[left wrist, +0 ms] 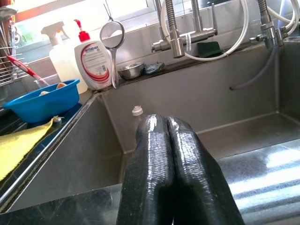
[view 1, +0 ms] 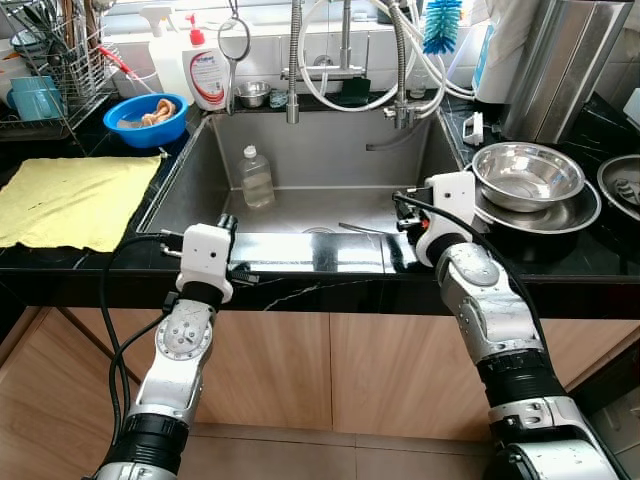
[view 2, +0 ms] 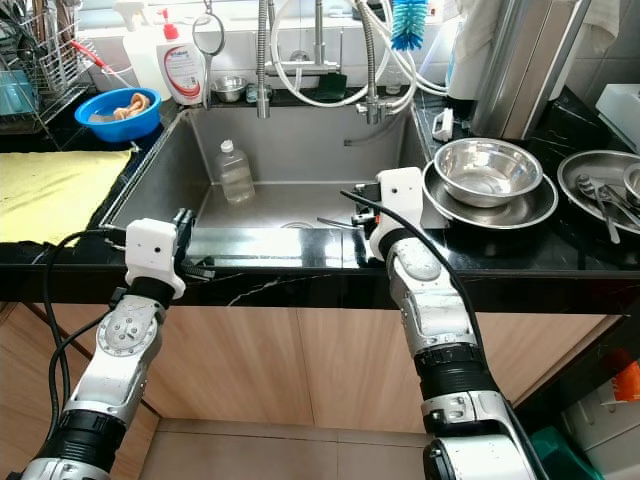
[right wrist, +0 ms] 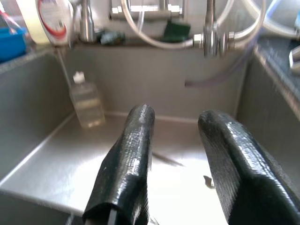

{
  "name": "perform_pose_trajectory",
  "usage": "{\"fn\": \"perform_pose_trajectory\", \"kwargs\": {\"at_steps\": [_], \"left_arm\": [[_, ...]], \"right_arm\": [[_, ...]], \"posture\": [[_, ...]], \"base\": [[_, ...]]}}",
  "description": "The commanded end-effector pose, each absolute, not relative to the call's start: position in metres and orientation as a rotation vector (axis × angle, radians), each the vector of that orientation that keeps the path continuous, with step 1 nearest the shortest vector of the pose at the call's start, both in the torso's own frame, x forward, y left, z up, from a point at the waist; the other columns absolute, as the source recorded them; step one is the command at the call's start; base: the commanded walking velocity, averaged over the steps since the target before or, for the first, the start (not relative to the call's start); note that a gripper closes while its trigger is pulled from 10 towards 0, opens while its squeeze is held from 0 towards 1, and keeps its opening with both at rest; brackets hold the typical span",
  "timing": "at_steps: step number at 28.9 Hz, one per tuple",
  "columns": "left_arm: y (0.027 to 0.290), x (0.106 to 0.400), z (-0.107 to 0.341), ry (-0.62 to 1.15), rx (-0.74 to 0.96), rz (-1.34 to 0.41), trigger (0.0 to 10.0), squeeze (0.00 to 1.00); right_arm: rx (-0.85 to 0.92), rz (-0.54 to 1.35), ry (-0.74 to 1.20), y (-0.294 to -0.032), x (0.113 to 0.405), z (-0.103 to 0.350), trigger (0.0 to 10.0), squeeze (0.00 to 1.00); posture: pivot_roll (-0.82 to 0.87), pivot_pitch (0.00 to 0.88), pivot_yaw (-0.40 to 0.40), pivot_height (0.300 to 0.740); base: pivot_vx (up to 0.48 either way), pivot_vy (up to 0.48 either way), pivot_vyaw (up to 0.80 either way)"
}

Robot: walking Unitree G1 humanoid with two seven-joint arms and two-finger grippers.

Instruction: Kitchen organization

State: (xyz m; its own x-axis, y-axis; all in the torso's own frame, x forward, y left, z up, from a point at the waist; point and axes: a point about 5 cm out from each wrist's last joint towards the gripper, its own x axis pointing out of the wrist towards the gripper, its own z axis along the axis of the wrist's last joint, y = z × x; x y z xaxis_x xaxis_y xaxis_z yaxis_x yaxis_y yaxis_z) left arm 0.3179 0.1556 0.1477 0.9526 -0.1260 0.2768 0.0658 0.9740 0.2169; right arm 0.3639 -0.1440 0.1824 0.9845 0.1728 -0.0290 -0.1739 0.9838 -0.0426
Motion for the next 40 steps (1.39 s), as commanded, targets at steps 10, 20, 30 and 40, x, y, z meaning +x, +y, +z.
{"fn": "perform_pose_trajectory", "kwargs": {"at_steps": [10, 20, 30, 40], "left_arm": [[0.157, 0.318, 0.149, -0.294, 0.224, -0.101, 10.0, 0.0], [0.158, 0.319, 0.15, -0.296, 0.225, -0.094, 10.0, 0.0], [0.158, 0.32, 0.15, -0.294, 0.227, -0.101, 10.0, 0.0], [0.16, 0.321, 0.152, -0.295, 0.23, -0.102, 10.0, 0.0]], "right_arm": [[-0.184, 0.16, -0.106, -0.178, 0.364, 0.247, 10.0, 0.0], [-0.334, 0.132, -0.016, -0.228, 0.359, 0.256, 10.0, 1.0], [-0.5, 0.175, 0.154, -0.249, 0.354, 0.237, 10.0, 0.0], [-0.585, 0.085, 0.171, -0.271, 0.354, 0.241, 10.0, 0.0]], "posture": [[-0.23, 0.0, 0.064, 0.731], [-0.24, 0.0, 0.06, 0.731], [-0.24, 0.0, 0.068, 0.731], [-0.24, 0.0, 0.074, 0.731]], "base": [[0.0, 0.0, 0.0], [0.0, 0.0, 0.0], [0.0, 0.0, 0.0], [0.0, 0.0, 0.0]]}}
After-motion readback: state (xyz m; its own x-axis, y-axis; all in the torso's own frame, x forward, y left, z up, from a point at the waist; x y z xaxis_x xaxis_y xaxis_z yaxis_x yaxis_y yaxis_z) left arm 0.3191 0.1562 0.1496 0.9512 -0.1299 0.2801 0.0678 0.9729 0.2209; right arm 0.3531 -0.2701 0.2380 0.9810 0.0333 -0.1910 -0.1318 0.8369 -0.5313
